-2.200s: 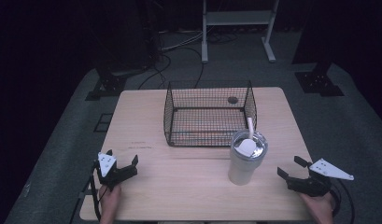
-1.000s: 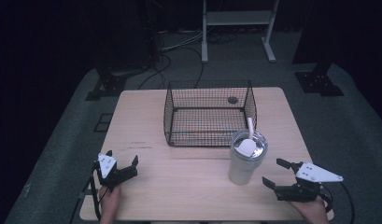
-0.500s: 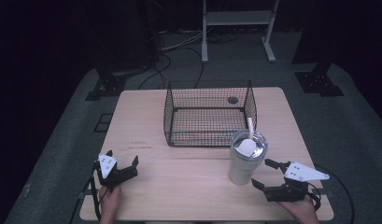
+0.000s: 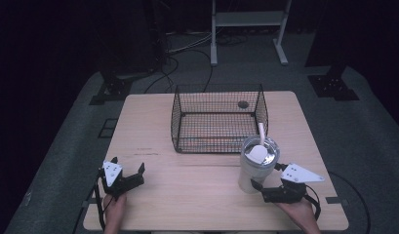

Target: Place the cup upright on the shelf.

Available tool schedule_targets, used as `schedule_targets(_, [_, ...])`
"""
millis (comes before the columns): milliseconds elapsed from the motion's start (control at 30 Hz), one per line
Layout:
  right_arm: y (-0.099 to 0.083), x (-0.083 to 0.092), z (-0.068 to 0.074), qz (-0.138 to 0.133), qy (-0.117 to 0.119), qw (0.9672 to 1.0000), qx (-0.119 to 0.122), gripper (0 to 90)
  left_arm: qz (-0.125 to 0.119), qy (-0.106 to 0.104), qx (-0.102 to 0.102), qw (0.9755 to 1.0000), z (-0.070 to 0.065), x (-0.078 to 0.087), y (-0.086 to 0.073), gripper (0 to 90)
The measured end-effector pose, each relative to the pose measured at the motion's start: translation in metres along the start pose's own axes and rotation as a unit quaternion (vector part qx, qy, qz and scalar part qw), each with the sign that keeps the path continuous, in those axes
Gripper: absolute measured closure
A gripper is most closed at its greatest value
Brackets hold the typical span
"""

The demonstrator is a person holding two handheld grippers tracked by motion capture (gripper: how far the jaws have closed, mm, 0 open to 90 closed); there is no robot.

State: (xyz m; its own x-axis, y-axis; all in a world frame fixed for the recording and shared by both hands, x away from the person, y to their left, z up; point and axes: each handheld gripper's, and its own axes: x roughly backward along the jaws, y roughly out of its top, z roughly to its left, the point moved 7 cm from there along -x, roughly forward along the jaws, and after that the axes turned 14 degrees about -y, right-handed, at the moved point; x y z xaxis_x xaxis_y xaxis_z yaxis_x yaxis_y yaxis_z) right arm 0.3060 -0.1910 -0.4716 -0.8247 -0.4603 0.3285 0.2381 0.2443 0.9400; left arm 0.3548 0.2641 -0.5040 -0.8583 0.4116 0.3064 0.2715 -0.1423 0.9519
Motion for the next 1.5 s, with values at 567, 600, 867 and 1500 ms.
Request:
schedule_targets(567, [0.007, -0.019, 0.004, -0.030, -0.006, 0.9993, -0.021, 7.3, -0.002, 0.001, 0.003, 1.0000, 0.001, 0.000, 0.000, 0.0])
schedule_targets(600, [0.008, -0.021, 0.005, -0.033, -0.006, 0.9992, -0.023, 7.2, -0.002, 0.001, 0.004, 1.0000, 0.001, 0.000, 0.000, 0.0])
schedule_targets(867, [0.011, -0.030, 0.007, -0.049, -0.014, 0.9984, -0.023, 6.9, -0.004, 0.003, 0.006, 1.0000, 0.001, 0.001, 0.000, 0.0])
schedule_targets(1500, [0.013, -0.027, 0.009, -0.043, -0.012, 0.9989, -0.011, 8.1, -0.005, 0.003, 0.009, 0.9999, 0.002, 0.001, 0.000, 0.0])
